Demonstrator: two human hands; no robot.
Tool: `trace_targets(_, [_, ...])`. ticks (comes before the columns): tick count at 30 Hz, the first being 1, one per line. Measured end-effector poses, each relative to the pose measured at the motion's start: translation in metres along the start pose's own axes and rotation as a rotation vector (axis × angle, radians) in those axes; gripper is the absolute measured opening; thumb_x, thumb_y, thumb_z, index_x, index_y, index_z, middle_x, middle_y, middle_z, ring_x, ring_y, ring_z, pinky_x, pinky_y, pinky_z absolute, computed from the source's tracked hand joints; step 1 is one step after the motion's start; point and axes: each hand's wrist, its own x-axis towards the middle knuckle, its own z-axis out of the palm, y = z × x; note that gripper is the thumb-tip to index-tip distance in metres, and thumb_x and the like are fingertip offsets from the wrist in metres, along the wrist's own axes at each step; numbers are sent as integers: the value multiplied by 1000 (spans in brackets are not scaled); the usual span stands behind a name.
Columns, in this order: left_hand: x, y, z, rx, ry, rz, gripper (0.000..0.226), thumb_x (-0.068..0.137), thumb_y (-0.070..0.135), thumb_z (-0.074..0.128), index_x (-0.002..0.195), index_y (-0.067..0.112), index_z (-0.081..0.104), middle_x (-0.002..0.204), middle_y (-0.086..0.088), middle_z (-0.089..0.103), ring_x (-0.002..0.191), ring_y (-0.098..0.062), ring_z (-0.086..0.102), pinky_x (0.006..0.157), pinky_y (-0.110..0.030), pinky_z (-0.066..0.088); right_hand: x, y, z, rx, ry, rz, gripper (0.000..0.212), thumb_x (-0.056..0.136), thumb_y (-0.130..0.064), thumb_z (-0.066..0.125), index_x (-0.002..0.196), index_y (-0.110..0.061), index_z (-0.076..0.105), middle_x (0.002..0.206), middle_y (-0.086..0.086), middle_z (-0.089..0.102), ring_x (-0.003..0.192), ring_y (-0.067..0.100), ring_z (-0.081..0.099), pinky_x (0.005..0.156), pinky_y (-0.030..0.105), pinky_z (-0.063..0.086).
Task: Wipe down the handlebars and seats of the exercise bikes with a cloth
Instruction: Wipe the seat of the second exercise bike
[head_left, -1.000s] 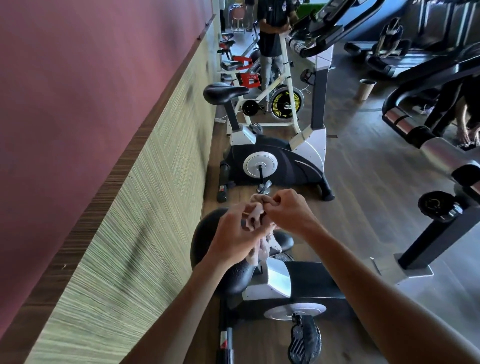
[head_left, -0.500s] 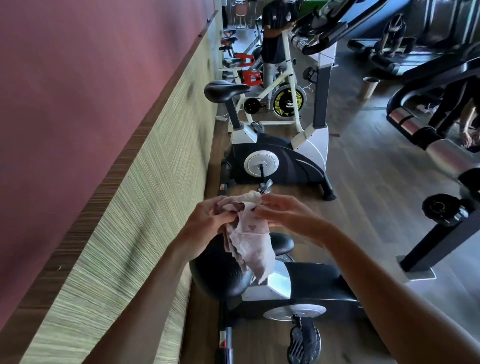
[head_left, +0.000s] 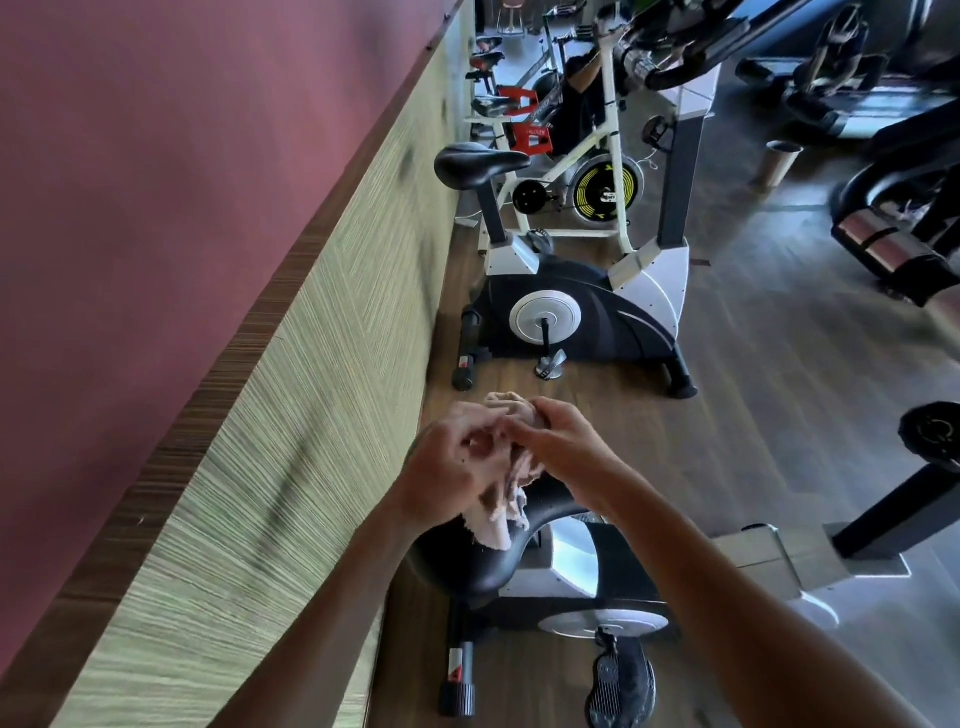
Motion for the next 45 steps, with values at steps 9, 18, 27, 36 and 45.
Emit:
trace_targets(9, [14,-55,-5,110,-46,-427,22,96,36,69,86,17,73,77,4,73,76,-19,71,72,-33,54,56,34,-10,-146,57,203,42,71,-14,60,111,-5,68,94,10,71,86,24,66,73,32,54])
trace_targets(18, [13,-144,22,465,216,-225,41,90,44,58,118,16,67,117,-2,64,113,-21,56,99,-39,48,50,100,52,-941,90,-114,59,104,-30,37,156,-4,29,162,17,29,151,32,24,125,45,19])
trace_targets(27, [33,-188,14,93,372,-382,61,104,44,31,156,13,36,163,-2,35,150,-11,30,126,-35,24,100,135,86,-1063,250,12,87,97,-51,34,161,-2,3,169,21,6,158,32,-1,128,47,0])
trace_targets(36, [36,-204,24,-169,650,-396,66,104,51,26,158,14,35,163,3,36,148,1,31,123,-25,27,177,122,102,-1184,5,-322,76,93,-46,40,158,-8,28,162,11,34,155,29,19,128,45,9])
trace_targets(45, [37,-203,24,-142,609,-424,74,100,60,21,155,15,42,157,0,47,144,-4,41,120,-27,34,94,149,38,-1179,128,-194,81,94,-42,32,160,0,15,167,19,20,157,28,13,127,46,15])
